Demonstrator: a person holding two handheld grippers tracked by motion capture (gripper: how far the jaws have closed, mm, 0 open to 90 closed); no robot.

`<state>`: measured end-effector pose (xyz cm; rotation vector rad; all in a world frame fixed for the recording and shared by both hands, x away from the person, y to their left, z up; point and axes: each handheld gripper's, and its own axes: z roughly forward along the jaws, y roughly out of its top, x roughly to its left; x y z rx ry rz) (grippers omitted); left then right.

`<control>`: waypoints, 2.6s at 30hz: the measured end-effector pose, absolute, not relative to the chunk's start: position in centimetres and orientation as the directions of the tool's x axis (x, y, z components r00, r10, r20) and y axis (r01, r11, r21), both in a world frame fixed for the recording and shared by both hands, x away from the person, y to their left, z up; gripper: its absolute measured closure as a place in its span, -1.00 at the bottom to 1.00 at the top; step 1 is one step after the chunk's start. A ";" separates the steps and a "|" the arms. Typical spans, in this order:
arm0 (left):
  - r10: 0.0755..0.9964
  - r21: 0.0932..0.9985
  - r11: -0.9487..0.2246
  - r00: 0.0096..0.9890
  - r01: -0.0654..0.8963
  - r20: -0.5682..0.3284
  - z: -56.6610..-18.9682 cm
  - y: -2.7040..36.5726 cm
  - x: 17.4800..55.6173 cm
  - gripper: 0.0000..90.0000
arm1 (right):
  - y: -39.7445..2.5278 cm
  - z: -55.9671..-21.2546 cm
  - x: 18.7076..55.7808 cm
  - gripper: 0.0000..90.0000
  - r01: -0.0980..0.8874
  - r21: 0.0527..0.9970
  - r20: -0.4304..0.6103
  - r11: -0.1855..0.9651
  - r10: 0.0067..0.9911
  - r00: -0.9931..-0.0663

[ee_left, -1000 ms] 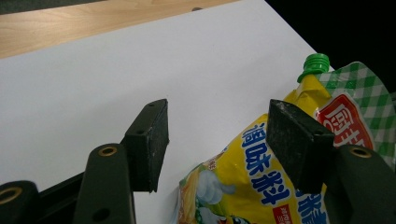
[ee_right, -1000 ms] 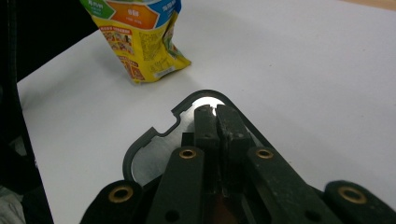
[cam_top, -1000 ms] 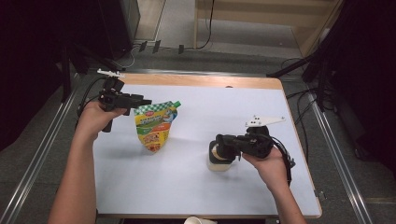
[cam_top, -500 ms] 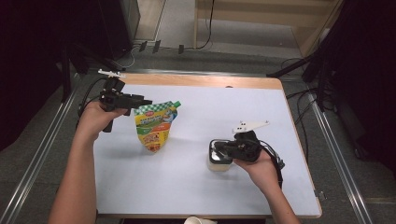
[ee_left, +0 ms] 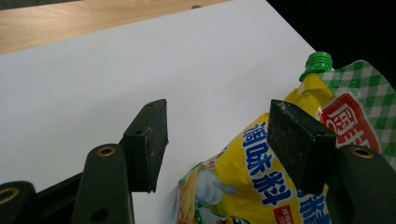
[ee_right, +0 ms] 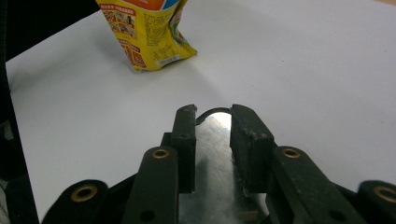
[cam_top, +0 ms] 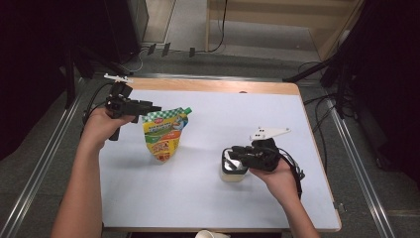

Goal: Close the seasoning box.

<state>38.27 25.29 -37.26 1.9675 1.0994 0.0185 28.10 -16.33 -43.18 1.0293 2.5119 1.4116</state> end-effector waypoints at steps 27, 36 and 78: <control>0.700 0.683 -0.233 0.607 0.693 -0.377 -37.5 25.6 38.4 -0.13 | -22.0 -42.8 29.4 -0.09 0.485 0.837 0.208 0.253 0.673 -0.710; 0.699 0.682 -0.228 0.604 0.695 -0.383 -37.6 25.7 38.4 -0.13 | -24.2 -43.5 29.8 -0.17 0.489 0.843 0.192 0.224 0.723 -0.663; 0.697 0.660 -0.196 0.576 0.726 -0.427 -38.8 26.5 39.0 -0.16 | -27.3 -48.2 31.3 -0.46 0.553 0.811 0.175 0.190 0.823 -0.540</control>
